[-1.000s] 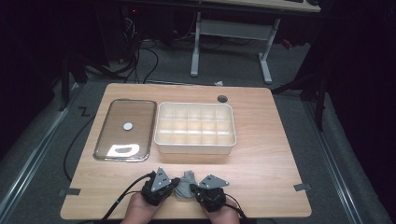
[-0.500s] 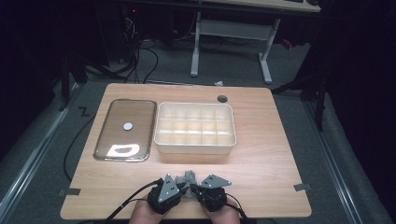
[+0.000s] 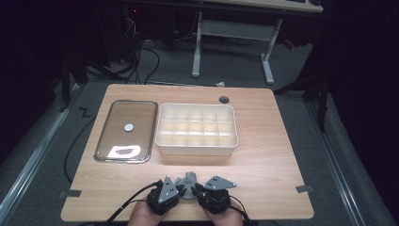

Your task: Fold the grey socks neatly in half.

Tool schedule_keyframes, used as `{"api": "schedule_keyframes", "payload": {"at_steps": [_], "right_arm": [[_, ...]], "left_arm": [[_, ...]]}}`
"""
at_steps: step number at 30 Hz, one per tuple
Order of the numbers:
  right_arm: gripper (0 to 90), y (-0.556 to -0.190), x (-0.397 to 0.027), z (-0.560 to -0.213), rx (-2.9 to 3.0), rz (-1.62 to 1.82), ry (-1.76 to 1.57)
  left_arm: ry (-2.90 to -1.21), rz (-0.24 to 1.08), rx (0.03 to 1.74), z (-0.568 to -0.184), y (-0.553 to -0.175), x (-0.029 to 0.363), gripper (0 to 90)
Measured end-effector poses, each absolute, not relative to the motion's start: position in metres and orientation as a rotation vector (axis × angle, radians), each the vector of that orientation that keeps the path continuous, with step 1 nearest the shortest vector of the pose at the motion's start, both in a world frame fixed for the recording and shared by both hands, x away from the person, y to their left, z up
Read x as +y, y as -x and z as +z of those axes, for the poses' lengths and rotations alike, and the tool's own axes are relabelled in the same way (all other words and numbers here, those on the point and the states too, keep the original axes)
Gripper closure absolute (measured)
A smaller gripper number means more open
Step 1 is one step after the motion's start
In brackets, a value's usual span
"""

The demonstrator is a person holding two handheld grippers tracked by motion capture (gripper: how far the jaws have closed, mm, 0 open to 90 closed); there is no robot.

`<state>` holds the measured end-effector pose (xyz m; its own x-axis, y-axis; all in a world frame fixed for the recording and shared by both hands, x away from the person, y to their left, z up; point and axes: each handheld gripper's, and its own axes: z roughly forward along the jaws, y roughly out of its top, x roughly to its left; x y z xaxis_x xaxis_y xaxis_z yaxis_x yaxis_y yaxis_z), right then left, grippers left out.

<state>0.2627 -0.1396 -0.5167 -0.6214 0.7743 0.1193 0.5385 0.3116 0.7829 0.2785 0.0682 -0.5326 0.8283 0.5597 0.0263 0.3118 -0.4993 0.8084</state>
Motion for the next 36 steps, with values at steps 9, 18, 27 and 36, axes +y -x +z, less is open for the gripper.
{"api": "schedule_keyframes", "payload": {"at_steps": [9, 18, 27, 36], "right_arm": [[61.2, -0.269, -0.151, -0.527, 2.314, 1.203, -1.361], [79.9, -0.27, -0.146, -0.529, 2.358, 1.198, -1.36], [81.9, -0.257, -0.131, -0.504, 2.33, 1.243, -1.194], [78.1, -0.257, -0.124, -0.503, 2.346, 1.255, -1.158]], "left_arm": [[-2.122, 0.317, 0.647, -0.533, -0.281, 0.07, 80.2], [-2.123, 0.317, 0.645, -0.533, -0.281, 0.07, 80.2], [-2.13, 0.323, 0.637, -0.533, -0.281, 0.069, 81.3], [-2.128, 0.316, 0.642, -0.533, -0.281, 0.07, 81.5]]}}
